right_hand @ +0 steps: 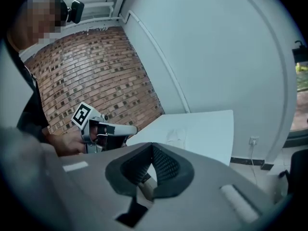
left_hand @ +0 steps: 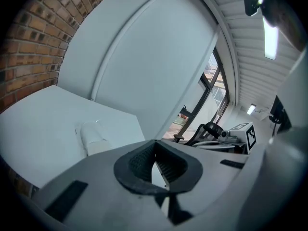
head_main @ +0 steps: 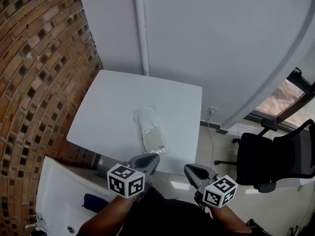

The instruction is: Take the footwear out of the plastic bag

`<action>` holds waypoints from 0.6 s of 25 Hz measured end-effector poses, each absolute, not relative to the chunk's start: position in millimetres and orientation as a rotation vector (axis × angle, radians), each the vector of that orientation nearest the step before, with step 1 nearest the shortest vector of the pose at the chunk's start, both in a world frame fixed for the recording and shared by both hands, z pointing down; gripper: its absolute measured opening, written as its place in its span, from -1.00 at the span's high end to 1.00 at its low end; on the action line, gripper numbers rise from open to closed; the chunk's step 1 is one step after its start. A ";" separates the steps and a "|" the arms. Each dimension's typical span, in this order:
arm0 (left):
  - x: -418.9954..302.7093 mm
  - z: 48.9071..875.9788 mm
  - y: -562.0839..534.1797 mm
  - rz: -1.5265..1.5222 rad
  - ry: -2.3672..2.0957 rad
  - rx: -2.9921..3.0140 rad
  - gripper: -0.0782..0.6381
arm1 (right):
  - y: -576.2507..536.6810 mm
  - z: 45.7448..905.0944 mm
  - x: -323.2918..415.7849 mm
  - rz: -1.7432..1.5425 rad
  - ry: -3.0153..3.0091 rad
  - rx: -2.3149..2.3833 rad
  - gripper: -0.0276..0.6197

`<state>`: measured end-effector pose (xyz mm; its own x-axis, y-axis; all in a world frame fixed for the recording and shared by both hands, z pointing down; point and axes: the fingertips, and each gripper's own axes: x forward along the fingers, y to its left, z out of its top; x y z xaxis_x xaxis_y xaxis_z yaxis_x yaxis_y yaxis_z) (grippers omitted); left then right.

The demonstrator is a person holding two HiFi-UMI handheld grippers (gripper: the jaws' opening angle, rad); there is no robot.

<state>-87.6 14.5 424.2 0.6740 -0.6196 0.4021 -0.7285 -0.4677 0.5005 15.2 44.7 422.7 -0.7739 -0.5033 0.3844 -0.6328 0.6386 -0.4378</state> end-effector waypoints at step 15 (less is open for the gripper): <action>-133.1 509.9 -58.2 0.520 -0.787 2.235 0.76 | -38.6 509.2 -25.0 0.739 -2.323 0.944 0.91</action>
